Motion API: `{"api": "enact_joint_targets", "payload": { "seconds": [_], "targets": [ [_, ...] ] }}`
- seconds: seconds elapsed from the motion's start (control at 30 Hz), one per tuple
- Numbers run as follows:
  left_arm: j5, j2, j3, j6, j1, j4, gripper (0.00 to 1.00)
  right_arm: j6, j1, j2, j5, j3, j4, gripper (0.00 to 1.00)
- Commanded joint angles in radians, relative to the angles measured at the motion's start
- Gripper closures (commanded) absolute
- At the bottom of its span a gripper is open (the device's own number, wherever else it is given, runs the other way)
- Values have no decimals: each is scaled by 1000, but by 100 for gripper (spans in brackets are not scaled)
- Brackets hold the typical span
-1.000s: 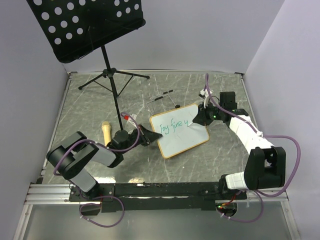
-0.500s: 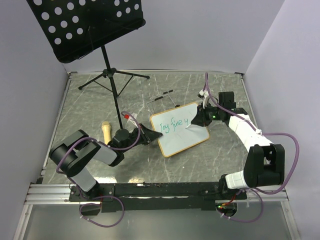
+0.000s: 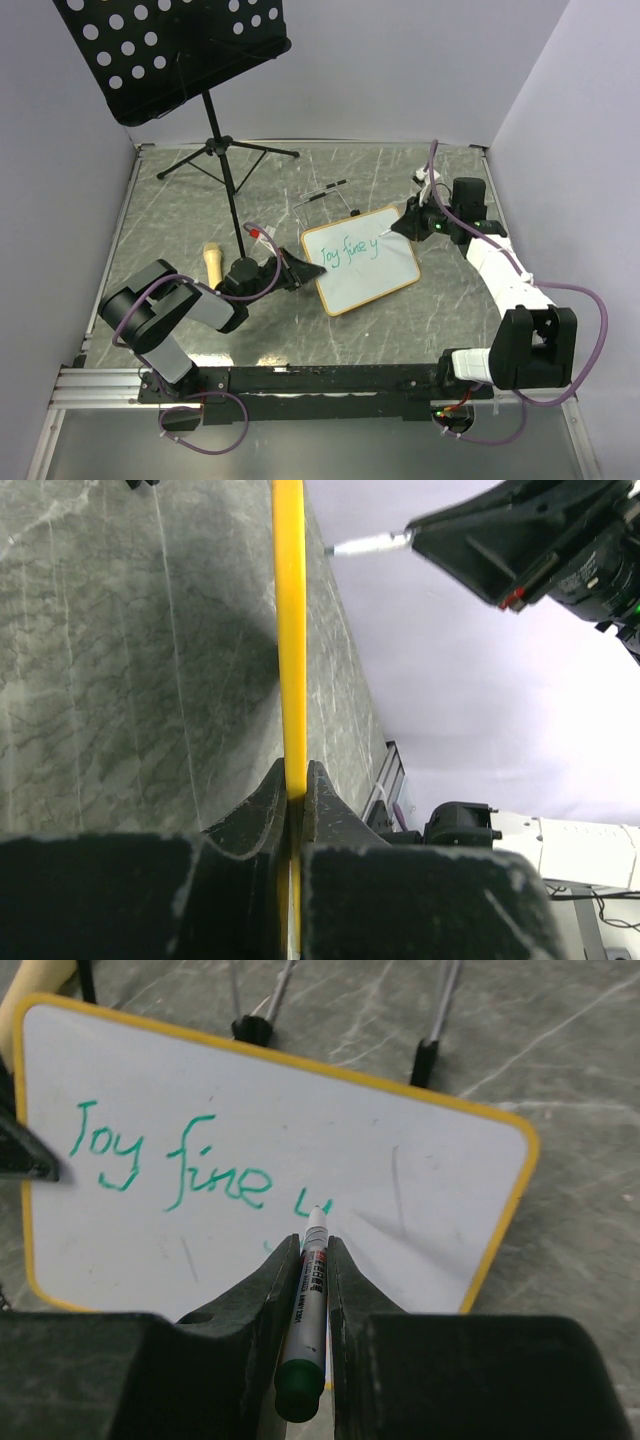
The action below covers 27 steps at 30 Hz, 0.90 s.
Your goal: Write a sentence on the whiteboard
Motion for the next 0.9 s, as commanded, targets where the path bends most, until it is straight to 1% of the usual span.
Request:
{"api": "enact_joint_targets", "payload": {
  "seconds": [0.0,0.17,0.43,0.87],
  "targets": [
    [43,-21,1,14,-3,302,99,29,-9,-17,63,-7,90,100],
    [46,-30,-3,18,-3,292,99,2,-9,31,73,13,57,100],
    [43,-24,2,20,-3,296,99,-32,-9,60,41,33,-2,100],
    [53,-15,-1,15,-3,316,99,-23,-8,88,3,42,-5,100]
  ]
}}
